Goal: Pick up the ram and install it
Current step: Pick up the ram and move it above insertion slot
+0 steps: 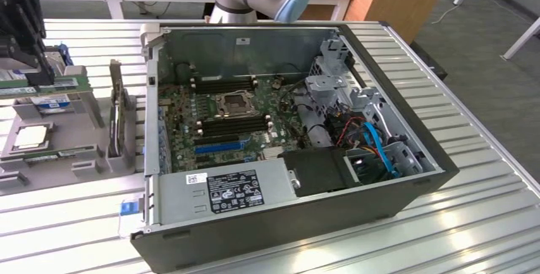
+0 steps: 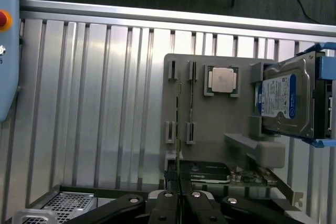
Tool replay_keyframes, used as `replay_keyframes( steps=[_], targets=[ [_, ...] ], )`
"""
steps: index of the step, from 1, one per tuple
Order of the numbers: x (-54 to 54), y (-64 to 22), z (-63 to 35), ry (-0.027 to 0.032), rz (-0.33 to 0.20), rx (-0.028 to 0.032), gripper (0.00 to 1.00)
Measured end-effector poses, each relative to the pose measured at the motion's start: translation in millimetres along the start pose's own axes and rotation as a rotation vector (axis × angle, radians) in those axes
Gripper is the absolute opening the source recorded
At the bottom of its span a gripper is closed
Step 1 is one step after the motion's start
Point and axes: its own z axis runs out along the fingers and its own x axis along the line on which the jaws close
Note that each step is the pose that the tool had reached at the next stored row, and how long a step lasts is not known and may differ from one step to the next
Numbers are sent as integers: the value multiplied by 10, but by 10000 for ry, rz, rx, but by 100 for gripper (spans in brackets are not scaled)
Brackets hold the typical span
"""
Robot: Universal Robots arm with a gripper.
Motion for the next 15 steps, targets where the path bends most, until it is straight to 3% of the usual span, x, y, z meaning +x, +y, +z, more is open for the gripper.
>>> replay_keyframes(
  steps=[15],
  targets=[
    [14,-282,-13,0,0,-1,12]
  ],
)
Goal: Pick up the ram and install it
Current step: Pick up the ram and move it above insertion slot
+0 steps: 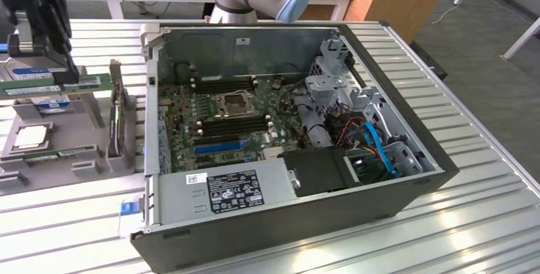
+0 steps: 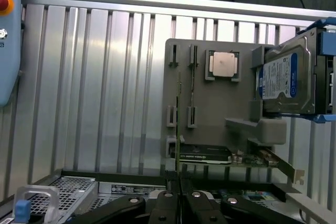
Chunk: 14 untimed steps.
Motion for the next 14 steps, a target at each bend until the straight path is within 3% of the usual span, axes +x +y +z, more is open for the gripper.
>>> replay_keyframes(
  steps=[14],
  targets=[
    [14,-280,-13,0,-1,0,12]
  ],
)
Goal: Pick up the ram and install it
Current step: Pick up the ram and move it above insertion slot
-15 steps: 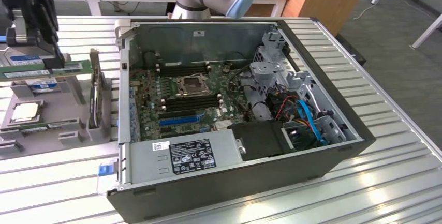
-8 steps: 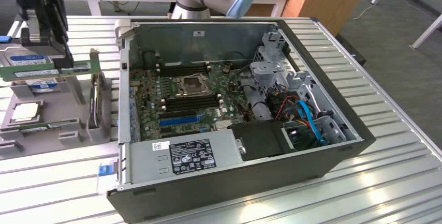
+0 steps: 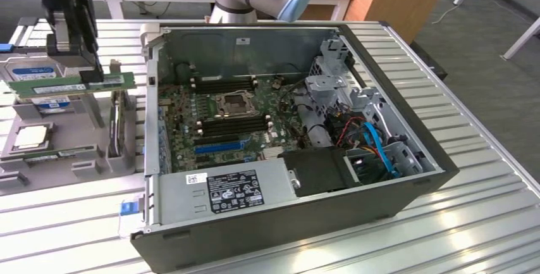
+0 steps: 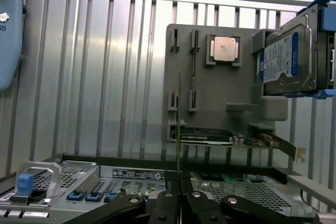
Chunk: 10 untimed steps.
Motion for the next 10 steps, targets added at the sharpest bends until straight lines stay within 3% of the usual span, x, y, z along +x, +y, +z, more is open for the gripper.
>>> replay_keyframes(
  steps=[10],
  targets=[
    [10,-202,-9,0,0,1,12]
  ],
)
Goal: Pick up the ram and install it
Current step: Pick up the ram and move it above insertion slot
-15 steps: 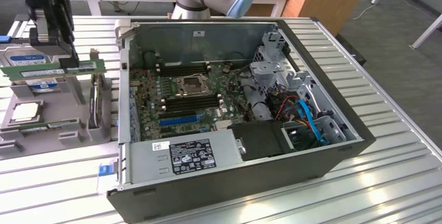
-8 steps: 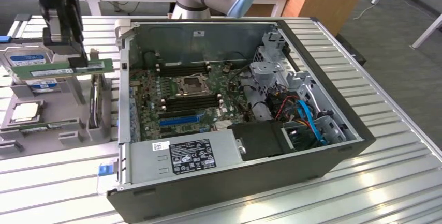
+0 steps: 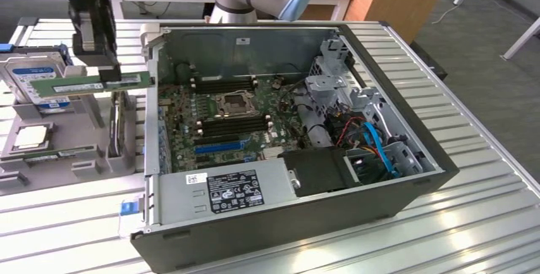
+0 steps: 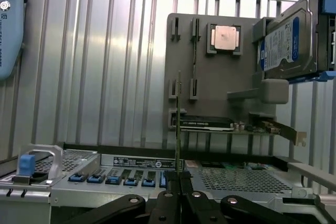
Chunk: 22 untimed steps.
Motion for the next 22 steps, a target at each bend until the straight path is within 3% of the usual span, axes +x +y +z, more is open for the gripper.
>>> replay_keyframes(
  steps=[22],
  targets=[
    [23,-471,-21,-1,0,0,12]
  ],
)
